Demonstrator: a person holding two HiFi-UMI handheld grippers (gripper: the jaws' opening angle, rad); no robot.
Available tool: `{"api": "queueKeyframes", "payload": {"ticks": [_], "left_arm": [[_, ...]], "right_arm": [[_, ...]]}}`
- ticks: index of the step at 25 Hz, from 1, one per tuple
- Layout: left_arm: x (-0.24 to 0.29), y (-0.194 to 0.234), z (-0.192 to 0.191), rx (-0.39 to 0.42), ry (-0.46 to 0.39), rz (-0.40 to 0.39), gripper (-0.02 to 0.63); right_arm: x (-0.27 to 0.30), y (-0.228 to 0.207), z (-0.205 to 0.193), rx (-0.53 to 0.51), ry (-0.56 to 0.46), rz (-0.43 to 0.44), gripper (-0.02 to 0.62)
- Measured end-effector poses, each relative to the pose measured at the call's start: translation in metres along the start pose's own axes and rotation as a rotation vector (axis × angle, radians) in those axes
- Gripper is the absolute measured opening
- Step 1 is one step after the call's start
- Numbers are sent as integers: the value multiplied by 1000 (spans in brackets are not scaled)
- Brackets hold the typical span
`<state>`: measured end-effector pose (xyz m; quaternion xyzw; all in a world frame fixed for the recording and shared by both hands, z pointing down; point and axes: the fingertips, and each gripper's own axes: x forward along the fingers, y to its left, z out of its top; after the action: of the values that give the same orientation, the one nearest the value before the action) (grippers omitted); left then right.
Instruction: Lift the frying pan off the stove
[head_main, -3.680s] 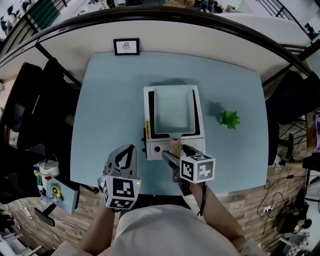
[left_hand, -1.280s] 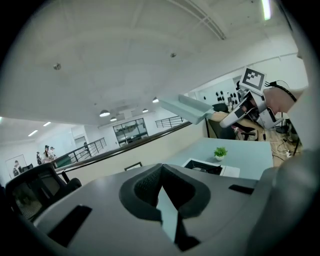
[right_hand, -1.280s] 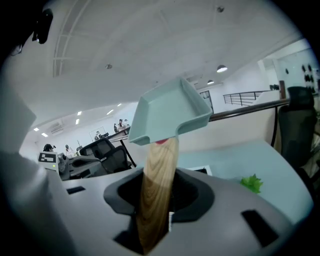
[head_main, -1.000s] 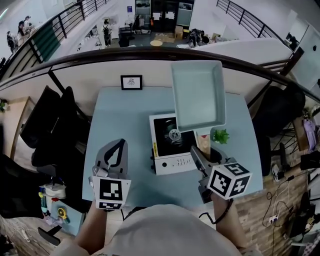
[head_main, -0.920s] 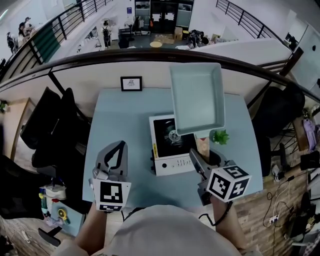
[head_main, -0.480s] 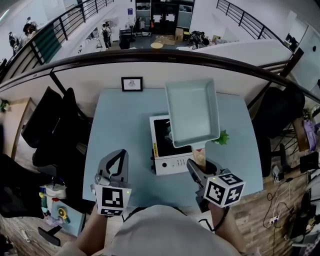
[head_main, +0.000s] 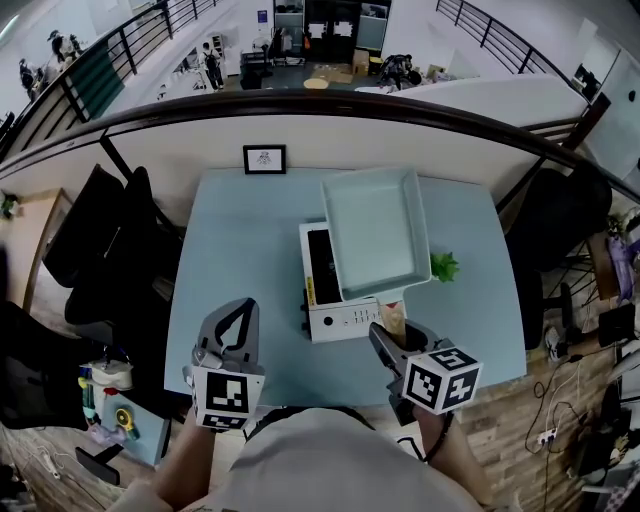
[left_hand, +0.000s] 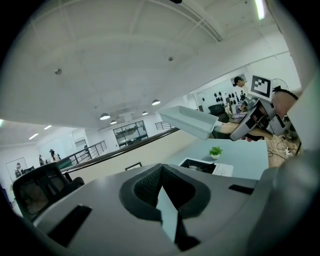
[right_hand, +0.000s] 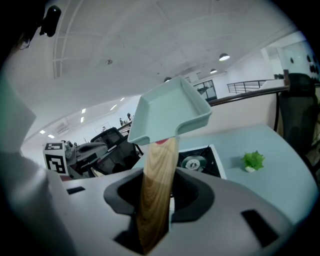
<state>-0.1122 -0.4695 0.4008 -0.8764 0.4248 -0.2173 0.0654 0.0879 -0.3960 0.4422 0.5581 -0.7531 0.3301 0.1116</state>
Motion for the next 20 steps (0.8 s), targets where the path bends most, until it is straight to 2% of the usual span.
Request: {"api": "queueKeyframes", "payload": {"ticks": [20], "left_arm": [[-2, -1, -2, 3, 6, 1, 2]], "right_arm": [[1, 7, -2, -9, 8, 19, 140]]}}
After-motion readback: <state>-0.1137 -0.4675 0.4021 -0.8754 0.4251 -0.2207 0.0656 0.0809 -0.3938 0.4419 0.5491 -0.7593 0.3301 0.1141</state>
